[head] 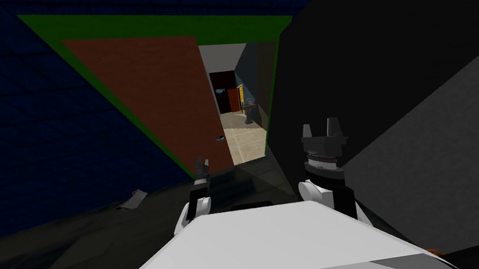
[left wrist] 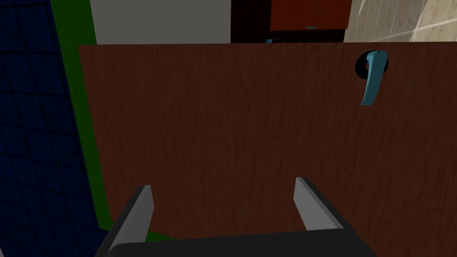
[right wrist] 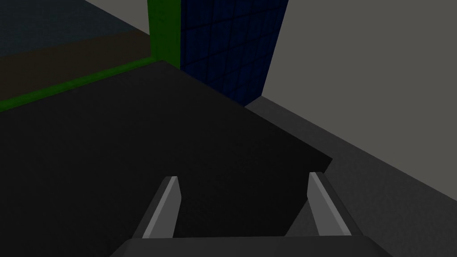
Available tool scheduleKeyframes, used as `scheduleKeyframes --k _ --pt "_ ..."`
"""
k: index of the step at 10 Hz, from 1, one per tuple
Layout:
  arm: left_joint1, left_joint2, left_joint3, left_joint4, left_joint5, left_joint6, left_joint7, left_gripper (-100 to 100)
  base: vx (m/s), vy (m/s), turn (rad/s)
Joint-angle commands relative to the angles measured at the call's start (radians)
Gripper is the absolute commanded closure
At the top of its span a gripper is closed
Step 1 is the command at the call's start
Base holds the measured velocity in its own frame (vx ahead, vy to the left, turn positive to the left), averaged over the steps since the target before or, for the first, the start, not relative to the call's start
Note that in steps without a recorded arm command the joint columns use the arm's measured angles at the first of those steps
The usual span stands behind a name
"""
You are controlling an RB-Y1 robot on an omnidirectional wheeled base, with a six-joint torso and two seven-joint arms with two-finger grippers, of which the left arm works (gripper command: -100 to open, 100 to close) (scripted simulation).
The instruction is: Pull the door open
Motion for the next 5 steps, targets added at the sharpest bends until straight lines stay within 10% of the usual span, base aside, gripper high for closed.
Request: scheduleKeyframes --k 1,5 --pt "-0.016 0.007 0.010 0.041 0.003 -0.007 0.003 -100 0.107 0.001 -0.026" --pt "-0.037 0.016 0.025 0.136 0.005 -0.033 0.006 -100 0.101 -0.014 -0.025"
